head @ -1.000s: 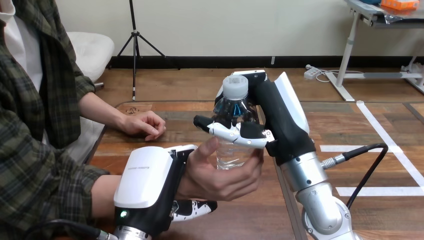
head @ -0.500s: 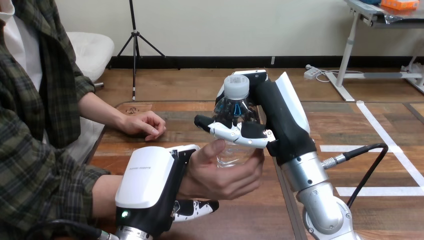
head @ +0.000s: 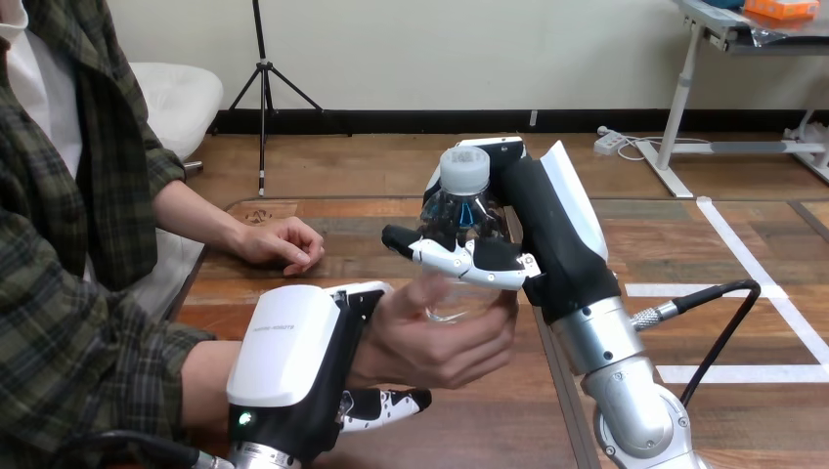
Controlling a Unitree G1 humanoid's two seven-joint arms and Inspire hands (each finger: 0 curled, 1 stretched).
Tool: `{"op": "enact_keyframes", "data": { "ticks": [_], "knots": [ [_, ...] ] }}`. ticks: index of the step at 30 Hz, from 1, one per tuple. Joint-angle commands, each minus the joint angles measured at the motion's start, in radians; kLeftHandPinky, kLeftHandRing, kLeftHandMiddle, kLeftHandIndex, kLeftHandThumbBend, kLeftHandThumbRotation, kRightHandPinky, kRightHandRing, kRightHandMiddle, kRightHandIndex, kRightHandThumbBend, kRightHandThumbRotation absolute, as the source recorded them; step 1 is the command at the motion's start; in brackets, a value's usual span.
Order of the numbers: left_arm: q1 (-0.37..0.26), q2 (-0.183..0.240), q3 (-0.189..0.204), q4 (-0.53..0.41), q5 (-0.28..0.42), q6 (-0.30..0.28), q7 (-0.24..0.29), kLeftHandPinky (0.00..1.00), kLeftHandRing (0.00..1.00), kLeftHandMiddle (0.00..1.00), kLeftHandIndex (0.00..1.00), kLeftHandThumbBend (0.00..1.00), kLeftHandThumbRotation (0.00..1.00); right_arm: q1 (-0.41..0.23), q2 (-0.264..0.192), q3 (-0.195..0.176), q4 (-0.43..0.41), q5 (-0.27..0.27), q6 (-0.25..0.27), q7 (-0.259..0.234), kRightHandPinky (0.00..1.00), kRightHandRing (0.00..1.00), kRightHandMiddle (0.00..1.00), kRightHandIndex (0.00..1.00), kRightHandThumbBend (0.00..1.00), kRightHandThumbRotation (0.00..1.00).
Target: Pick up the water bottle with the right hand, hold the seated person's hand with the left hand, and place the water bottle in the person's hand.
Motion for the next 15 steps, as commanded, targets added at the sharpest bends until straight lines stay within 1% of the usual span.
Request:
{"op": "enact_keyframes", "data": {
  "ticks": [1,5,15],
  "knots": [
    [-0.055,-0.005,-0.014,0.003,-0.002,-0.03,0.019,0.4,0.43,0.47,0.45,0.85,0.0,-0.033,0.012,-0.017,-0.083,0.022,-0.012,0.0,0.0,0.0,0.0,0.0,0.24,0.0],
    [-0.057,-0.002,-0.013,0.006,-0.002,-0.032,0.024,0.4,0.42,0.46,0.44,0.85,0.0,-0.031,0.012,-0.016,-0.083,0.021,-0.02,0.0,0.0,0.0,0.0,0.0,0.24,0.0],
    [-0.056,0.002,-0.011,0.003,-0.002,-0.031,0.024,0.4,0.42,0.45,0.44,0.84,0.0,-0.021,0.014,-0.012,-0.103,0.023,-0.018,0.006,0.0,0.0,0.0,0.0,0.24,0.0]
  ]
}}
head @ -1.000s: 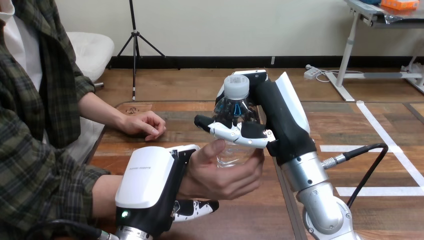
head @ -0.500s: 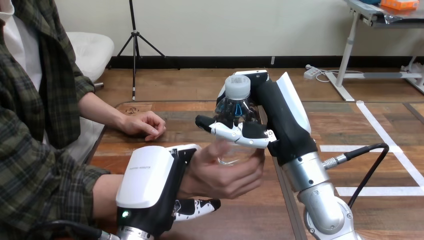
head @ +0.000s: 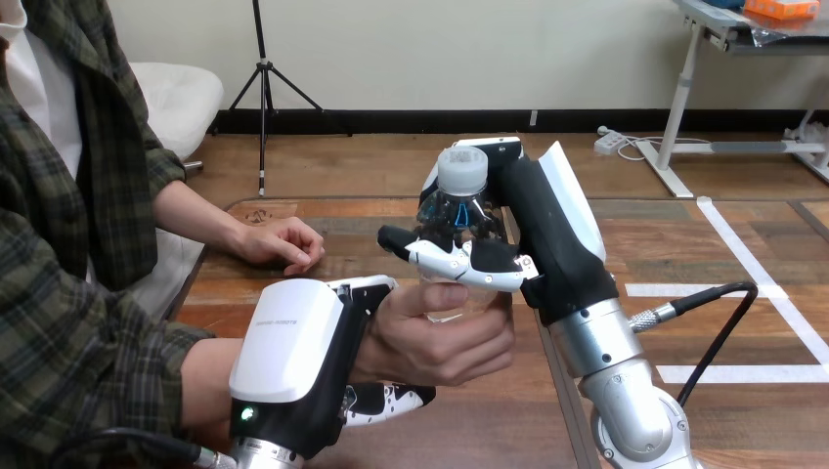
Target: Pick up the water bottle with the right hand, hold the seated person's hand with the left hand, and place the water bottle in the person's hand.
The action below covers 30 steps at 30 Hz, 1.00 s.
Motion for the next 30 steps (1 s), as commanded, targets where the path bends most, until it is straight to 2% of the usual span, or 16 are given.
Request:
{"op": "enact_keyframes", "data": {
  "ticks": [1,30],
  "knots": [
    [-0.043,0.001,-0.008,0.002,-0.004,-0.018,0.007,0.4,0.42,0.45,0.44,0.84,0.0,-0.031,0.011,-0.016,-0.082,0.018,-0.016,-0.002,0.0,0.0,0.0,0.0,0.24,0.0],
    [-0.046,0.004,-0.004,0.009,-0.007,-0.022,0.015,0.4,0.42,0.46,0.44,0.84,0.0,-0.004,0.006,-0.015,-0.117,0.026,-0.022,0.017,0.0,0.0,0.0,0.0,0.2,0.0]
  ]
}}
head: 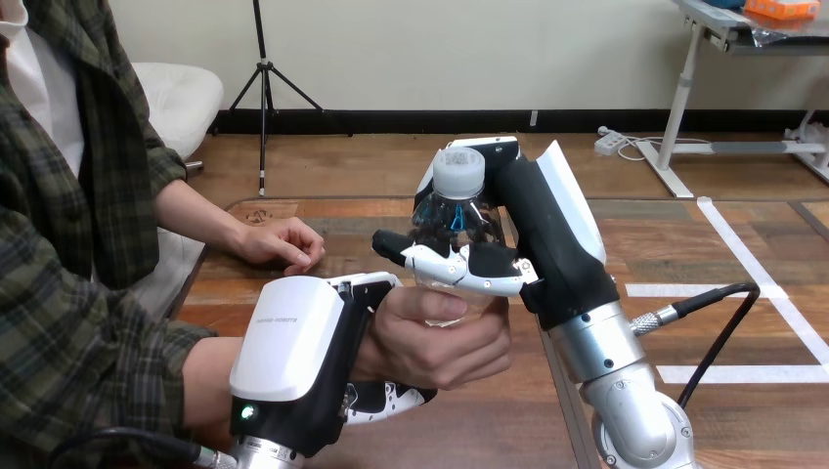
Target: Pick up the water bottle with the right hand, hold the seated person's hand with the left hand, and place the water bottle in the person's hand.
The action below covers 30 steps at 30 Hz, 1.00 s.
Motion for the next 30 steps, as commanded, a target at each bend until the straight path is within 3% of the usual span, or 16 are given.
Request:
{"op": "enact_keyframes", "data": {
  "ticks": [1,30],
  "knots": [
    [-0.042,0.001,-0.004,0.008,-0.006,-0.012,0.003,0.4,0.42,0.46,0.44,0.84,0.0,-0.026,0.005,-0.021,-0.072,0.021,-0.021,-0.003,0.0,0.0,0.0,0.0,0.2,0.0],
    [-0.04,0.008,0.004,0.008,-0.019,-0.013,-0.007,0.41,0.43,0.47,0.45,0.84,0.0,-0.022,0.013,-0.019,-0.082,0.024,-0.001,0.003,0.0,0.0,0.0,0.0,0.2,0.0]
  ]
}}
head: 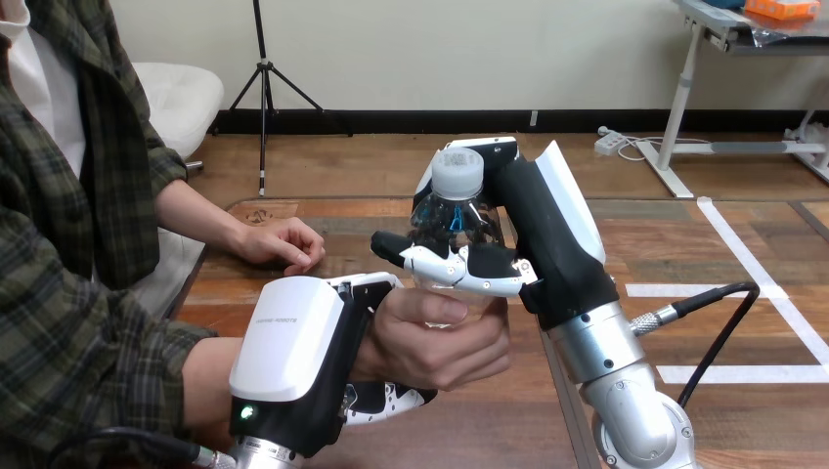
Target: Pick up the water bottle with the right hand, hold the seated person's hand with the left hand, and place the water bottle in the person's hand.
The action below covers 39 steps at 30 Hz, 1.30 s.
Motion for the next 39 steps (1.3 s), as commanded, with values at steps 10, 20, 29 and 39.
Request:
{"op": "enact_keyframes", "data": {
  "ticks": [10,20,29,39],
  "knots": [
    [-0.04,0.005,0.005,0.009,-0.015,-0.008,-0.003,0.41,0.43,0.47,0.45,0.84,0.0,-0.027,0.02,-0.022,-0.064,0.019,-0.021,-0.018,0.0,0.0,0.01,0.0,0.26,0.0],
    [-0.041,0.007,0.007,0.009,-0.014,-0.008,0.0,0.41,0.44,0.48,0.46,0.84,0.0,-0.038,0.014,-0.025,-0.035,0.073,-0.057,0.015,0.03,0.06,0.09,0.07,0.47,0.0],
    [-0.04,0.009,0.004,-0.007,0.028,0.02,0.002,0.44,0.48,0.52,0.51,0.87,0.0,-0.039,0.001,-0.028,-0.042,0.082,-0.037,0.038,0.28,0.62,0.7,0.57,0.57,0.0],
    [-0.04,0.008,-0.001,-0.013,0.064,0.035,0.012,0.51,0.6,0.66,0.64,0.91,0.0,-0.038,-0.017,-0.031,-0.049,0.066,-0.035,0.042,0.91,0.97,0.97,0.96,0.59,0.0]
  ]
}}
